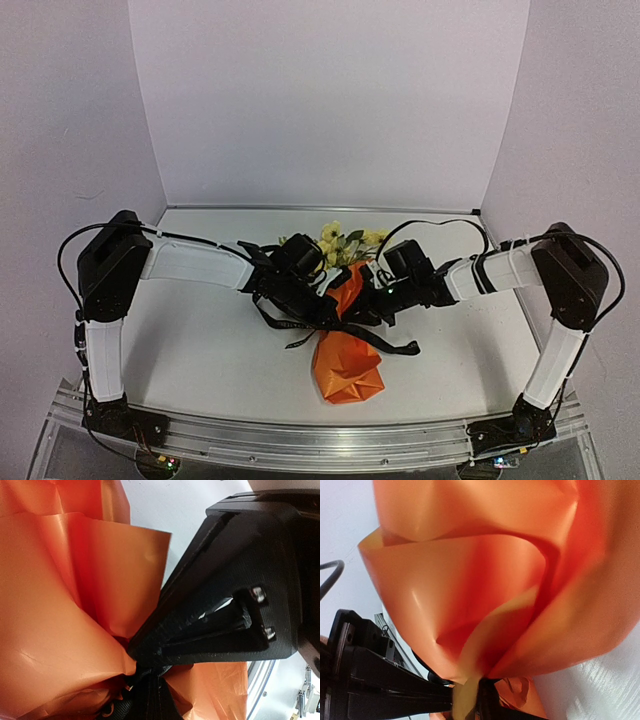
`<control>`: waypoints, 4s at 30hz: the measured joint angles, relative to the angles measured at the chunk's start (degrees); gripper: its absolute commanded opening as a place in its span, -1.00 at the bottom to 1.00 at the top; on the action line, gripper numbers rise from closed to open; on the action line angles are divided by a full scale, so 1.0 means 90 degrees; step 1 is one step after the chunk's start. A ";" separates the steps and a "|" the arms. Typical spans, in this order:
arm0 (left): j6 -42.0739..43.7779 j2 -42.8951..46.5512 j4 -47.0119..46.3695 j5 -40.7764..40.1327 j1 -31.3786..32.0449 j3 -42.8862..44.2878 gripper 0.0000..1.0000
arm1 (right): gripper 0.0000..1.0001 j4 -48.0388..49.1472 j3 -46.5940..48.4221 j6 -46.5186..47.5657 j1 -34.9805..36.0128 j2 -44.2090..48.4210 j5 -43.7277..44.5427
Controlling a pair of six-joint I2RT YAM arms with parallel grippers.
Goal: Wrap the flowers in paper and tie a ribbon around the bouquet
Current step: Tie the half-tied ribbon around the folded bouquet.
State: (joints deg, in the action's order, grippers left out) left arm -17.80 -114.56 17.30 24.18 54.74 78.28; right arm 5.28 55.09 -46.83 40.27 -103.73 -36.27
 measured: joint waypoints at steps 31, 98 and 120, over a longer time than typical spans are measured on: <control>0.0007 0.0000 -0.0049 0.0022 -0.0002 -0.0022 -0.98 | -0.92 -0.0776 -0.0003 0.0518 0.0000 0.0332 -0.0073; -0.0171 0.1916 -0.0305 -0.0919 -0.0003 -0.1372 -0.06 | -1.00 -0.2614 -0.0260 0.1614 -0.1168 0.1304 0.1895; 0.0551 0.1444 0.0043 -0.1306 -0.0327 -0.1553 -0.01 | -1.00 -0.2725 -0.0216 0.1635 -0.1168 0.1201 0.1802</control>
State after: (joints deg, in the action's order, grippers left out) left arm -12.84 -101.57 17.69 12.43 51.80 64.30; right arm -19.25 53.15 -32.12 29.76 -92.92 -20.05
